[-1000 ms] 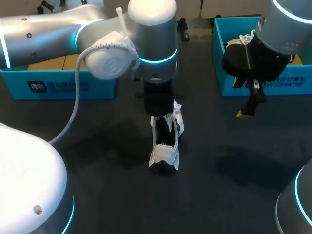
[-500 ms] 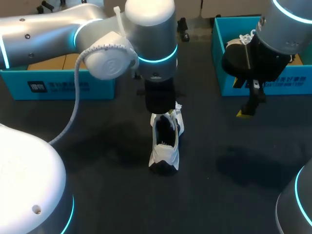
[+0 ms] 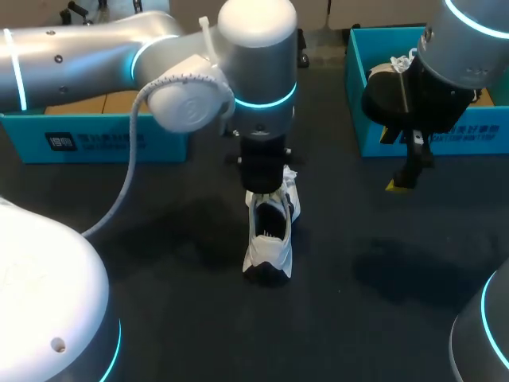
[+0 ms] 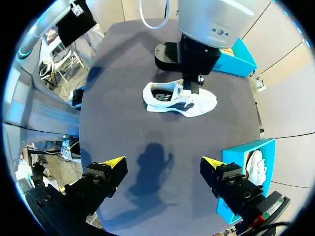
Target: Take the shoe out of the shoebox, open the shoe tongue, remove and reinsert the insole, then place the shoe into the shoebox
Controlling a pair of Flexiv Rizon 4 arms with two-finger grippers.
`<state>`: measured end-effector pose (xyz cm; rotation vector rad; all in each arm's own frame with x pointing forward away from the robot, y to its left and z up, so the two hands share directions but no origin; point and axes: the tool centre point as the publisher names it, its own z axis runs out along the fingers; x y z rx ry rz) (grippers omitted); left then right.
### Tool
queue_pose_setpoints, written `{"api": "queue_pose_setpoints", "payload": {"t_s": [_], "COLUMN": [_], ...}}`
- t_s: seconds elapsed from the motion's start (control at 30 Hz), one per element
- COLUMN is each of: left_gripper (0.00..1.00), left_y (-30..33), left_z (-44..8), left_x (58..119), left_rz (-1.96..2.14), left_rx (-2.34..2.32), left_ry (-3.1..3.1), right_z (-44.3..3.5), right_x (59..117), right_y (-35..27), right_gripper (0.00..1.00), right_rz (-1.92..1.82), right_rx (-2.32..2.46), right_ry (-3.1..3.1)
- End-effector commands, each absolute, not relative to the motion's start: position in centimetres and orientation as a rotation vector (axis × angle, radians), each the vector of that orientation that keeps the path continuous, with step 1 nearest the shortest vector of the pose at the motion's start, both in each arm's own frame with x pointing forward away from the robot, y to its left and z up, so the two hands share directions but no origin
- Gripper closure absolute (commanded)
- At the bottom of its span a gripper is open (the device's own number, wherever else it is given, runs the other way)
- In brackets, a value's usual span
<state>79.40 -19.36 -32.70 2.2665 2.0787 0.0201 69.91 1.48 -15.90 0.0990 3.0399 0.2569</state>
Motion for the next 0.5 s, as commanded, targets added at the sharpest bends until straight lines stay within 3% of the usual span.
{"api": "queue_pose_setpoints", "payload": {"t_s": [0.03, 0.33, 0.5], "left_gripper": [0.87, 0.85, 0.94], "left_y": [-18.4, -17.8, -17.8], "left_z": [-33.6, -31.9, -30.3], "left_x": [78.7, 78.6, 78.4], "left_rz": [0.0, -0.042, -0.079], "left_rx": [2.272, 2.2, 2.066], "left_ry": [2.084, 2.143, 2.254], "right_z": [-16.0, -16.0, -16.0], "right_x": [70.1, 70.1, 70.1], "right_y": [1.6, 1.6, 1.6], "right_gripper": [0.0, 0.0, 0.0], "right_rz": [0.252, 0.252, 0.252], "right_rx": [0.1, 0.1, 0.1], "right_ry": [3.043, 3.043, 3.043]}}
